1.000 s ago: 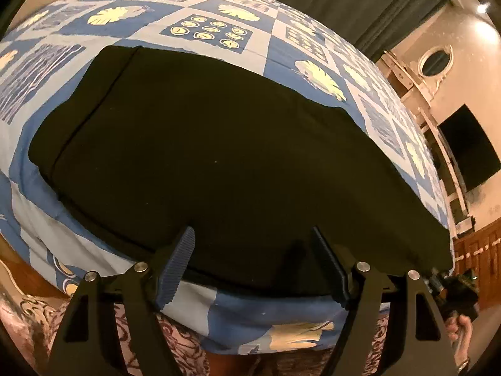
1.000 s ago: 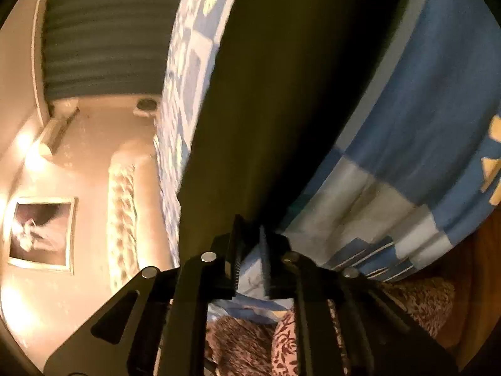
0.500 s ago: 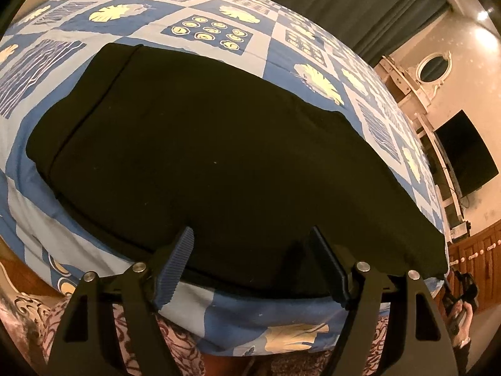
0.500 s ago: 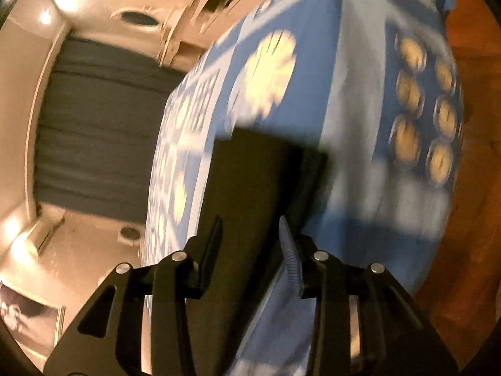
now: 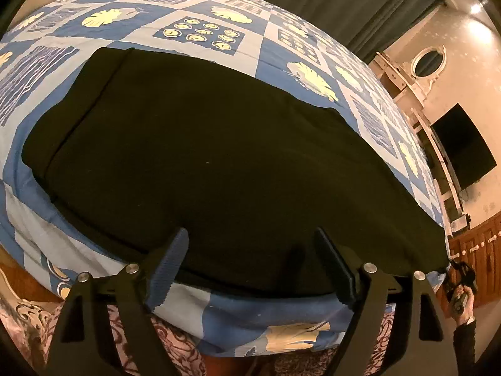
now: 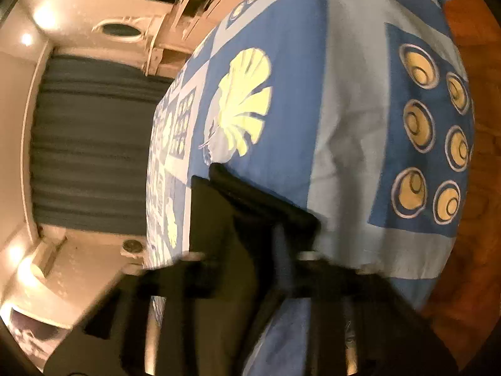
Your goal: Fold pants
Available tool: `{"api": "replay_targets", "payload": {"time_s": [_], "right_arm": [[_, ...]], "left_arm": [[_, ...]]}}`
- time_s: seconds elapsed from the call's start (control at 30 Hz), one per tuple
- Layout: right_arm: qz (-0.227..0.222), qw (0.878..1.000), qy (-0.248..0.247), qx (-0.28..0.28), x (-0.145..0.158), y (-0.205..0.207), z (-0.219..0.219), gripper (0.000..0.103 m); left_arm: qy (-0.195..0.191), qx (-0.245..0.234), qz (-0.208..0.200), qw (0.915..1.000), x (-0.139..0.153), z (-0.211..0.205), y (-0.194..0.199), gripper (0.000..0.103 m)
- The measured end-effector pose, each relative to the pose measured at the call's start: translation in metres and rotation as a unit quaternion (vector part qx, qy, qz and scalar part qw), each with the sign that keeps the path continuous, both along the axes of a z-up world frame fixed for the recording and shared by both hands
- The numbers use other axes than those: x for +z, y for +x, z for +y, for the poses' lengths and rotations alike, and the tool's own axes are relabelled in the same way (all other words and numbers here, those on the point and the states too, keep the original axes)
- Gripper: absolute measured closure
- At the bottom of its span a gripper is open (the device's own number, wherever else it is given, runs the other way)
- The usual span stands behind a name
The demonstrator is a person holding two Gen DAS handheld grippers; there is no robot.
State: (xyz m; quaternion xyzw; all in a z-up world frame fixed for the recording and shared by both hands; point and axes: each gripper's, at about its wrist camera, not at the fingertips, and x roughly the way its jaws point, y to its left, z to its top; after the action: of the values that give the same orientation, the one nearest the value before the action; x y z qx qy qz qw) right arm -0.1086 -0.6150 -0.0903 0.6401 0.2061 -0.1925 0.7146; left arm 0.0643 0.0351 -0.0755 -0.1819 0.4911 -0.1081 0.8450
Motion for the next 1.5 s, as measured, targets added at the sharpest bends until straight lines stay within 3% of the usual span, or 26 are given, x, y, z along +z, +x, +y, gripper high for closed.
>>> {"api": "replay_targets", "payload": {"time_s": [0.2,0.33,0.4,0.47,0.53,0.6,0.7,0.93,0.97,1.0,1.03,1.1,1.17,1.23,1.33,1.4,1.47,1.5], "right_arm": [[-0.016,0.998,-0.059,0.009,0.037,-0.014,0.003,0.093],[0.040,0.997,-0.065,0.026,0.011,-0.022,0.003,0.093],[0.034,0.998,-0.048,0.031,-0.004,-0.022,-0.002,0.092],[0.027,0.998,-0.053,0.022,0.005,-0.027,-0.006,0.084],[0.030,0.996,-0.085,0.014,0.023,-0.030,-0.010,0.057],[0.038,0.992,-0.116,0.036,0.038,-0.018,-0.023,0.047],[0.023,0.987,-0.125,0.098,0.043,0.009,-0.037,0.045],[0.055,0.968,-0.121,0.213,0.023,0.073,-0.037,0.036],[0.057,0.963,-0.121,0.233,0.022,0.081,-0.033,0.036],[0.070,0.958,-0.133,0.245,0.023,0.087,-0.029,0.045],[0.078,0.952,-0.139,0.262,0.023,0.094,-0.025,0.084],[0.084,0.946,-0.125,0.286,0.020,0.103,-0.022,0.086],[0.101,0.937,-0.167,0.288,0.033,0.107,-0.020,0.086],[0.084,0.943,-0.192,0.260,0.048,0.105,-0.029,0.086],[0.123,0.941,-0.189,0.251,0.028,0.111,-0.042,0.086],[0.102,0.947,-0.175,0.249,0.019,0.107,-0.046,0.082],[0.064,0.961,-0.135,0.233,0.017,0.097,-0.054,0.066],[0.050,0.967,-0.123,0.220,0.019,0.088,-0.060,0.048]], "left_arm": [[-0.005,-0.002,0.002,1.0000,0.001,0.000,0.000,0.021],[-0.014,-0.001,0.002,0.9999,0.000,0.001,0.001,0.018],[-0.008,-0.005,0.002,1.0000,0.001,-0.002,0.001,0.018],[-0.005,-0.009,0.002,0.9999,0.001,-0.002,0.001,0.018],[-0.007,-0.010,0.001,0.9999,0.001,-0.001,0.001,0.018],[-0.007,-0.010,0.002,0.9999,0.000,-0.001,0.002,0.018],[-0.001,-0.011,0.001,0.9999,0.000,-0.003,0.002,0.017],[0.015,-0.016,-0.001,0.9998,0.000,-0.006,0.001,0.017],[0.015,-0.017,-0.001,0.9997,0.000,-0.006,0.001,0.017],[0.015,-0.016,-0.002,0.9998,0.001,-0.006,0.001,0.017],[0.012,-0.013,-0.005,0.9998,0.002,-0.005,0.000,0.017],[0.003,-0.001,-0.013,0.9999,0.006,-0.003,-0.002,0.017],[0.009,0.017,-0.027,0.9995,0.012,0.000,-0.004,0.017],[0.024,0.034,-0.048,0.9980,0.022,0.004,-0.002,0.017],[0.044,0.051,-0.063,0.9958,0.030,0.012,0.005,0.017],[0.051,0.062,-0.053,0.9954,0.028,0.022,0.012,0.017],[0.050,0.074,-0.041,0.9952,0.024,0.033,0.016,0.017],[0.049,0.080,-0.035,0.9950,0.022,0.038,0.016,0.017]]}}
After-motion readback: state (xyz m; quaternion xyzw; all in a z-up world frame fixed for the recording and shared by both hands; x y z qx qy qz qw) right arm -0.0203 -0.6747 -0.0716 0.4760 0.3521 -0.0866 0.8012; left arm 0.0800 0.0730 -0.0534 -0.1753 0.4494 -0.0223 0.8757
